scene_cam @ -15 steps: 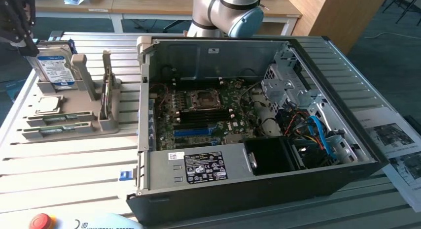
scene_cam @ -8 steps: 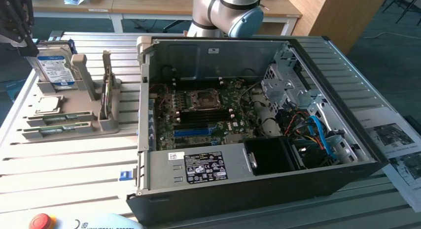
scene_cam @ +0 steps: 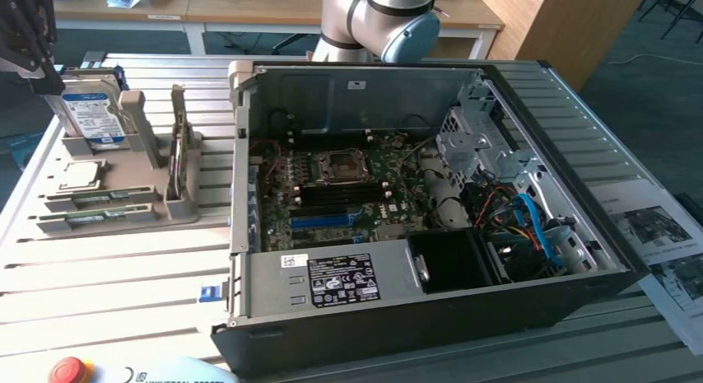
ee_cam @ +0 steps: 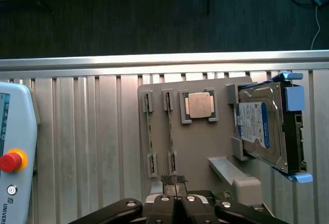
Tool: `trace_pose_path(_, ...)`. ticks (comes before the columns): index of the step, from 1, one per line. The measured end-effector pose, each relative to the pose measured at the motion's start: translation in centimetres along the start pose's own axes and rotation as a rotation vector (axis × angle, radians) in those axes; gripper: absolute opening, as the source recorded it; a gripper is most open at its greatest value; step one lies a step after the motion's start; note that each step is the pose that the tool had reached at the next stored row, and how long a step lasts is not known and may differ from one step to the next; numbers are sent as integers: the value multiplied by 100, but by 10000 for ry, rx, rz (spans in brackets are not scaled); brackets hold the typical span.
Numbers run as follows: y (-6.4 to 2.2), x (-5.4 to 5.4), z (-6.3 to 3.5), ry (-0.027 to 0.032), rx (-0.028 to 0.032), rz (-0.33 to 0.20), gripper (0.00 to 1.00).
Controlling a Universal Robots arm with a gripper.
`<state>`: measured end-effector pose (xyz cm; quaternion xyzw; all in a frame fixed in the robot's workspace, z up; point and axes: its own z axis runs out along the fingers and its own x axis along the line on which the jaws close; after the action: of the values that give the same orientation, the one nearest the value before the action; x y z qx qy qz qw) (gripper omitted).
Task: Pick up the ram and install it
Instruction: 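Pick up the ram and move it above insertion slot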
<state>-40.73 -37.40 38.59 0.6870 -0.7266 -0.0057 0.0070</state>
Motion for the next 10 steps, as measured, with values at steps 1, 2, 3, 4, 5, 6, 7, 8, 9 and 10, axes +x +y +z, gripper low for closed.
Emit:
trace_pose_path(1, 0, 0, 0, 1, 0, -41, 10)
trace_pose_path(2, 0, 0, 0, 2, 0, -92, 10)
trace_pose_path(3, 0, 0, 0, 3, 0, -131, 10)
trace_pose_path(4, 0, 0, 0, 4, 0, -166, 10)
trace_pose_path(5, 0, 0, 0, 5, 0, -203, 10)
trace_pose_path(6, 0, 0, 0, 5, 0, -223, 10)
trace_pose_path(7, 0, 0, 0, 6, 0, -223, 10)
trace_pose_path(8, 0, 0, 0, 5, 0, -224, 10)
trace_pose_path(9, 0, 0, 0, 5, 0, -224, 10)
trace_pose_path(10, 0, 0, 0, 5, 0, -224, 10)
